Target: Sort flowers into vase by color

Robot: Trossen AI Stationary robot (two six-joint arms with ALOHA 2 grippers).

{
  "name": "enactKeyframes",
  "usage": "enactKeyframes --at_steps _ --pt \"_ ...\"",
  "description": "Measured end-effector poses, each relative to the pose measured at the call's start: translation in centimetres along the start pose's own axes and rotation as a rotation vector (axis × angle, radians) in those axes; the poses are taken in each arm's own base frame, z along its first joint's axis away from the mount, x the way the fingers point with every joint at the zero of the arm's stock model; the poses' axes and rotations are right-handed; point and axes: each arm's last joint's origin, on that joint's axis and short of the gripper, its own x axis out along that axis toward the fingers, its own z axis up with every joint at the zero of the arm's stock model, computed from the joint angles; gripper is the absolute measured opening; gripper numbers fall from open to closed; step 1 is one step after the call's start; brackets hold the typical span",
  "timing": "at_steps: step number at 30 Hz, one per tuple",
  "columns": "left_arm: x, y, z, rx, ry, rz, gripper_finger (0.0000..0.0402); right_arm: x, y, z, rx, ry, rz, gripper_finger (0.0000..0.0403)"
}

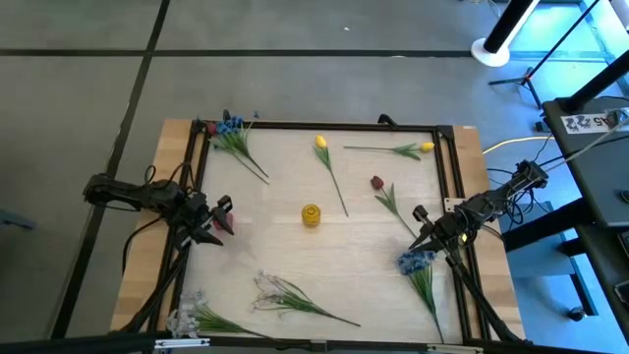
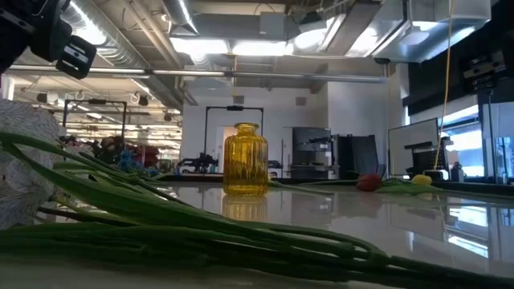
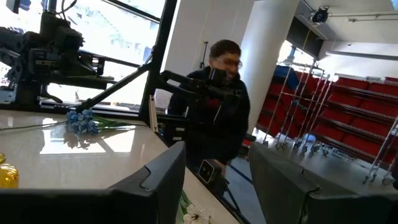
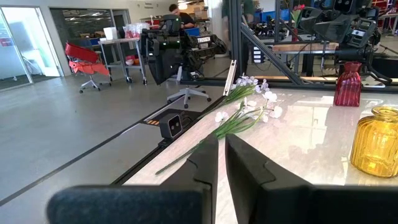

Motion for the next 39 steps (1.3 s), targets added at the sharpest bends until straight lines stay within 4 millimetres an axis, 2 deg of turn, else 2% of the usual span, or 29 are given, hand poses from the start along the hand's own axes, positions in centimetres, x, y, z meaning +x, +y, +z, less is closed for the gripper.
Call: enactKeyframes --at_steps 15,25,28,33,36,39 --pt "0.0 0.0 0.0 0.0 0.0 0.0 0.0173 0.0 0.0 0.0 -0.002 -0.003 0.0 0.0033" --pt "0.0 0.0 0.0 0.0 0.0 0.0 0.0173 0.0 0.0 0.7 0.009 -0.069 -0.006 0.0033" --pt "0.0 0.0 0.0 0.0 0.0 0.0 0.0173 -0.1 0.1 1.7 0.014 -0.175 -0.015 0.0033" --pt "0.0 0.0 0.0 0.0 0.0 0.0 0.0173 -0.9 0.6 4.1 -0.054 -0.408 0.107 0.0033" --pt "0.0 0.0 0.0 0.0 0.0 0.0 0.0173 -0.5 0.3 5.4 -0.029 -0.351 -0.055 0.0033" --pt "0.0 0.0 0.0 0.0 0.0 0.0 0.0173 0.8 0.0 6.4 -0.04 -0.248 -0.219 0.0033"
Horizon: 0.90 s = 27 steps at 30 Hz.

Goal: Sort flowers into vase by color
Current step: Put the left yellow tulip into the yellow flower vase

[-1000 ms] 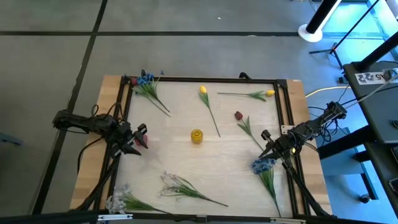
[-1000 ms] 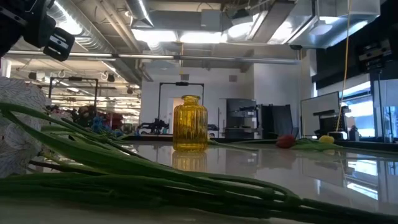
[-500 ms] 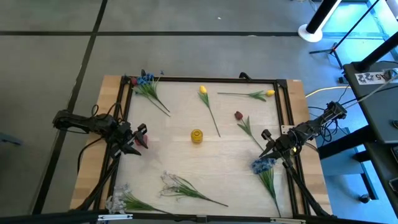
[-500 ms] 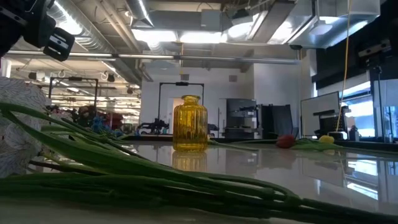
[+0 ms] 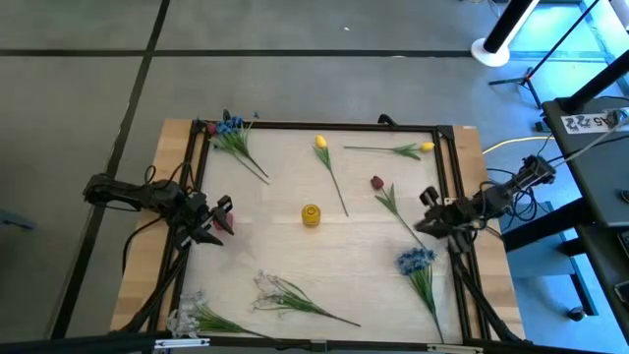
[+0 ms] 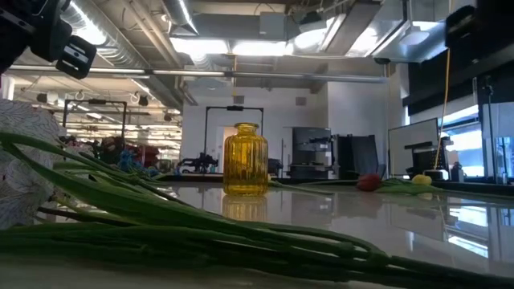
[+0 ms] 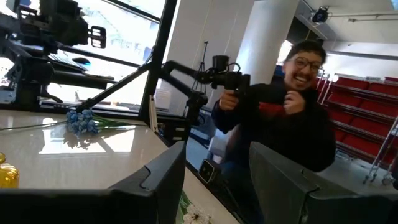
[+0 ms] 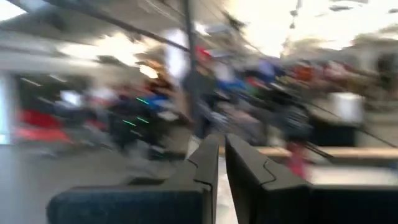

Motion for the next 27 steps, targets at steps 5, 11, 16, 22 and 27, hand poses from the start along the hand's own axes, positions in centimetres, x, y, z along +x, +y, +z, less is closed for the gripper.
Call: enactKeyframes --at_steps 5,11,16,22,27 --pt "0.0 0.0 0.0 0.0 0.0 0.0 0.0173 3.8 0.4 1.4 -0.071 0.163 -0.226 0.0033" --pt "0.0 0.0 0.0 0.0 0.0 0.0 0.0173 7.9 -0.6 1.0 -0.155 0.45 -0.584 0.0039" --pt "0.0 0.0 0.0 0.0 0.0 0.0 0.0173 10.9 -4.3 -1.3 0.018 0.584 -0.634 0.0107" --pt "0.0 0.0 0.0 0.0 0.0 0.0 0.0173 13.0 -11.9 -4.8 0.11 0.559 -0.828 0.0201" --pt "0.0 0.0 0.0 0.0 0.0 0.0 0.0173 13.0 -15.4 -9.6 0.15 0.641 -0.937 0.0219"
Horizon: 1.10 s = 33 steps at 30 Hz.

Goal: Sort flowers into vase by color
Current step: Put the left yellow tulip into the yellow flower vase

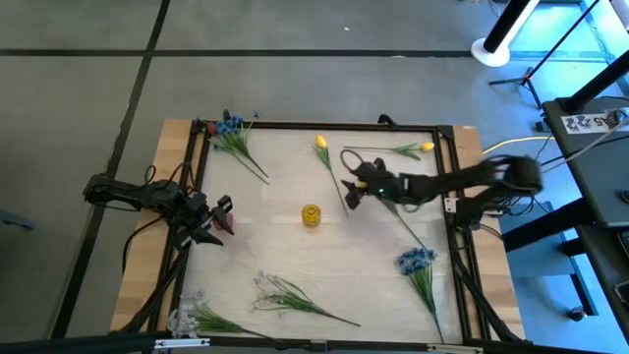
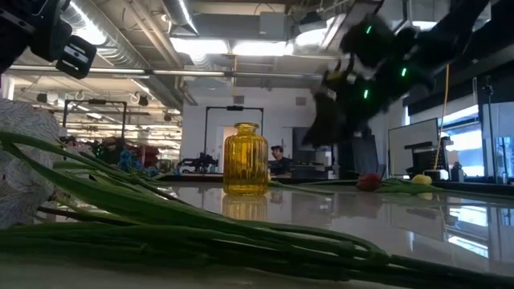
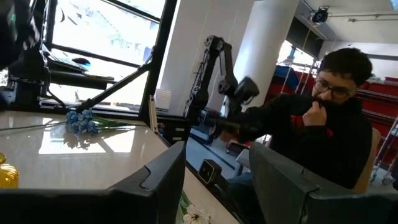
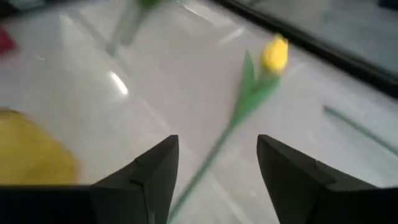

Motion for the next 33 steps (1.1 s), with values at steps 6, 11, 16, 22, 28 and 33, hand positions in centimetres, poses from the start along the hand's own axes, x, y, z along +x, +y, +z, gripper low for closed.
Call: enactKeyframes --at_steps 6,11,16,22,28,33 --pt "0.0 0.0 0.0 0.0 0.0 0.0 0.0173 2.5 1.8 -3.5 -0.029 0.059 0.04 0.0196" --pt "0.0 0.0 0.0 0.0 0.0 0.0 0.0173 3.6 2.2 -5.8 -0.028 0.113 0.0 0.0167" --pt "0.0 0.0 0.0 0.0 0.0 0.0 0.0173 4.4 2.0 -6.9 -0.046 0.122 -0.05 0.0127" --pt "0.0 0.0 0.0 0.0 0.0 0.0 0.0173 4.4 2.0 -7.1 -0.091 0.115 -0.072 0.0038" --pt "0.0 0.0 0.0 0.0 0.0 -0.001 0.0173 4.2 2.0 -6.6 -0.134 0.084 -0.084 0.0016" --pt "0.0 0.0 0.0 -0.001 0.001 0.0 0.0173 2.4 2.1 -4.1 -0.215 -0.018 -0.141 0.0006"
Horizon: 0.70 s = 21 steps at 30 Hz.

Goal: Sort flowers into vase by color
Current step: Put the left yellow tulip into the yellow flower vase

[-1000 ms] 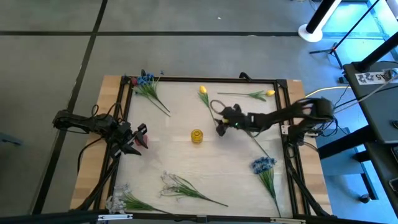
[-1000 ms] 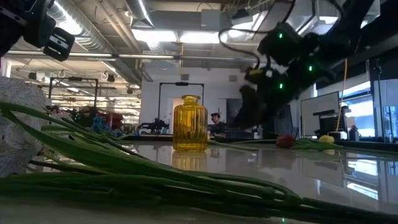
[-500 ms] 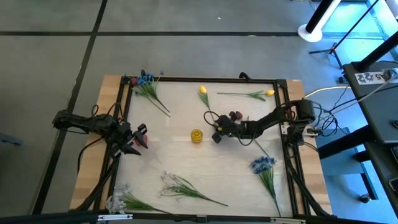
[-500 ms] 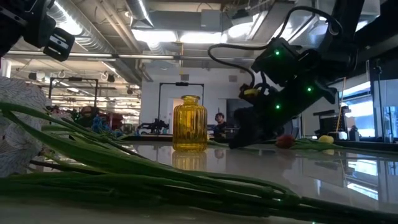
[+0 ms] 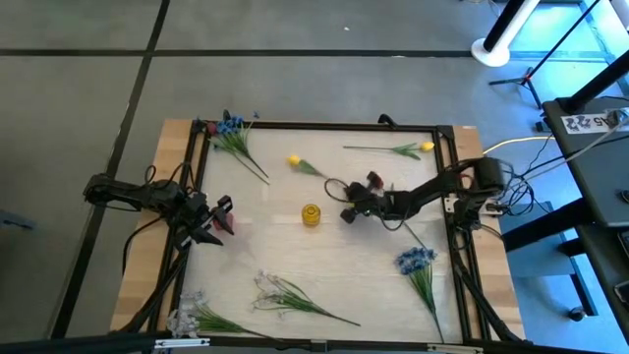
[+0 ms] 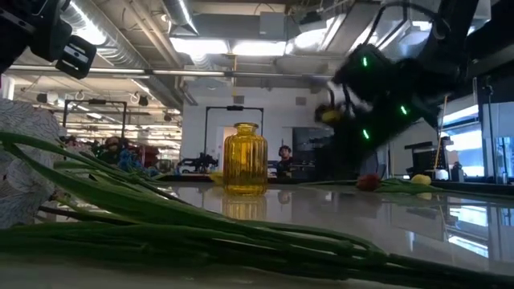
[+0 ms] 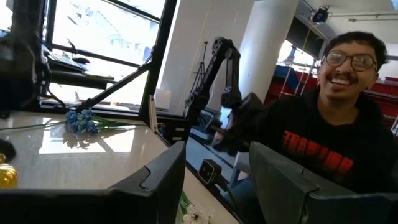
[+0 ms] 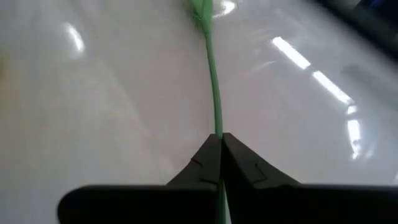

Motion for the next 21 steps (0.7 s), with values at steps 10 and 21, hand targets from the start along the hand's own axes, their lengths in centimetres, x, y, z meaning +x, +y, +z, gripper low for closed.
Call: enactKeyframes --at_steps 10,21 --pt "0.0 0.0 0.3 0.121 -0.031 0.012 0.0173 -6.2 -1.0 8.1 0.035 -0.432 0.163 0.0003" --pt "-0.4 -0.9 2.6 0.262 -0.277 -0.017 0.0173 -9.5 1.3 9.4 0.016 -0.66 0.402 0.0002"
